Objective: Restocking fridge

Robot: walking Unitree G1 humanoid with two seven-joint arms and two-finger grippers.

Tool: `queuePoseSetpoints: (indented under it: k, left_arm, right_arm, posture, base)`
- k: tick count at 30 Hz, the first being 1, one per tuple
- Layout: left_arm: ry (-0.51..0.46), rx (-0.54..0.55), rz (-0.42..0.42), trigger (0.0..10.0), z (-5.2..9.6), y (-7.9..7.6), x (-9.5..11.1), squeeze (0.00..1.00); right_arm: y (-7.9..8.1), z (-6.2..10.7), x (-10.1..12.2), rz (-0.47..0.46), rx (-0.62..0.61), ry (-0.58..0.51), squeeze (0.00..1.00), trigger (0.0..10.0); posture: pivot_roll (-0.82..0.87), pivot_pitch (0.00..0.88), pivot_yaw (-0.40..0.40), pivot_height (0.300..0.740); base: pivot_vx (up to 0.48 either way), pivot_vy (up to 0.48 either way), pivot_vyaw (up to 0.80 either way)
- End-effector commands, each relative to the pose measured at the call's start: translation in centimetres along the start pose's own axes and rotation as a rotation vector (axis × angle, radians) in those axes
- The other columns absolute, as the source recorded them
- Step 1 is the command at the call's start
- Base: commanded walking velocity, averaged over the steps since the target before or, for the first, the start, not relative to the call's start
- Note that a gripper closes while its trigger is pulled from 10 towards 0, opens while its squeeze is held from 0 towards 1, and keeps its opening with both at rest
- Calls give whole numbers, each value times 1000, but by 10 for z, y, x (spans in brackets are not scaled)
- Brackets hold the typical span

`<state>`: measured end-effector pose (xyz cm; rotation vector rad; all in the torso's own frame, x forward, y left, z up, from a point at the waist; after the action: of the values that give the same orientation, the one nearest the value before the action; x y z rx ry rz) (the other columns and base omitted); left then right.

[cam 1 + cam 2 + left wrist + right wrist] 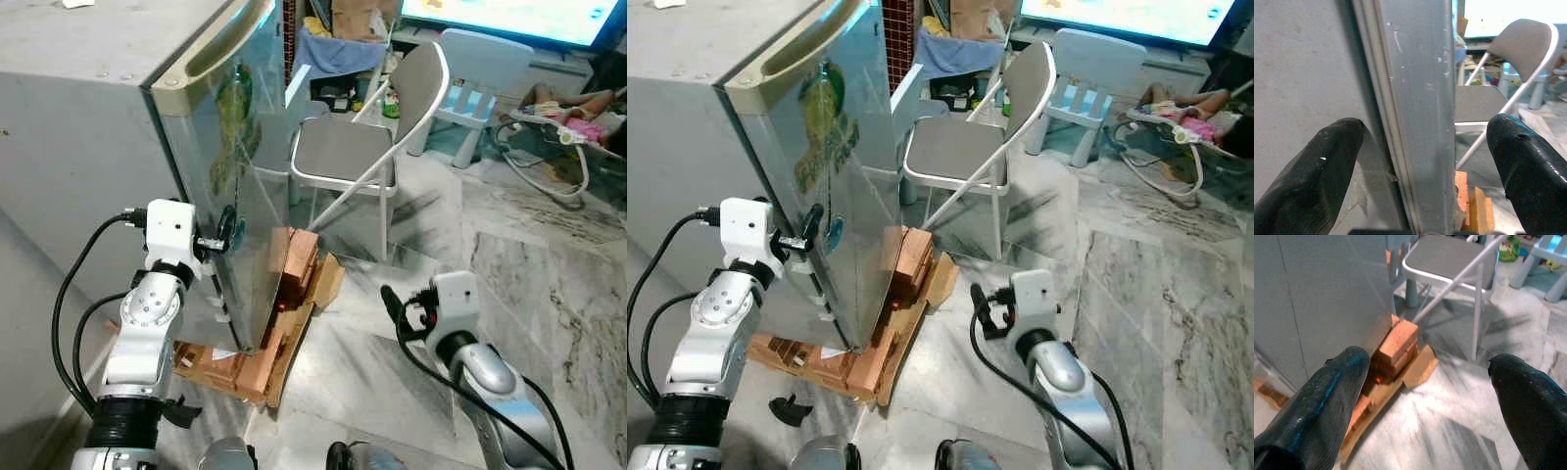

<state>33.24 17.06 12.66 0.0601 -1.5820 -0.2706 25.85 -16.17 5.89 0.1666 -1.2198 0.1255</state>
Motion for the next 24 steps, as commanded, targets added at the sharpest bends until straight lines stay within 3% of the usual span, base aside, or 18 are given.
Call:
queuePoseSetpoints:
  k: [1, 12, 18, 21, 24]
  left_arm:
    - [-29, -50, 2, 10000, -3, -7, 10, 0]
    - [-22, -148, -8, 10000, 2, -22, 8, 0]
    - [-1, -144, -38, 10000, -15, -23, 5, 0]
    - [-3, -150, -35, 10000, -34, -29, 14, 0]
    - [-44, -189, -13, 10000, -50, -44, 31, 0]
  right_arm:
    - [0, -1, 4, 3, 6, -4, 0, 10000]
    - [7, -3, 6, 8, 33, 34, 0, 10000]
    - [11, -6, 6, 4, 54, 39, 0, 10000]
    - [15, -6, 4, 4, 85, 59, 0, 10000]
    - [17, -3, -1, 4, 108, 100, 0, 10000]
  posture:
    - [86, 53, -12, 740]
    - [104, 65, -21, 740]
    - [105, 65, -18, 740]
    - [101, 61, -17, 740]
    - [97, 56, -18, 740]
  base:
    - [0, 0, 0]
    - [0, 0, 0]
    - [0, 0, 0]
    - [0, 0, 0]
    - [0, 0, 0]
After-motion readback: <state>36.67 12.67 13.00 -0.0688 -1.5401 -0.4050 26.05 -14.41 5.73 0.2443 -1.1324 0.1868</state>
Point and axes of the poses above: a point about 5 cm out from each wrist's last joint towards the gripper, its own z axis pointing back from the gripper into the wrist, its own x axis along the axis of the wrist's last joint, y = z × x, the point moved 3 cm from there along -z, pointing out of the wrist towards the gripper, and after that the axes turned 4 degrees about -z, right-handed, at the moved point
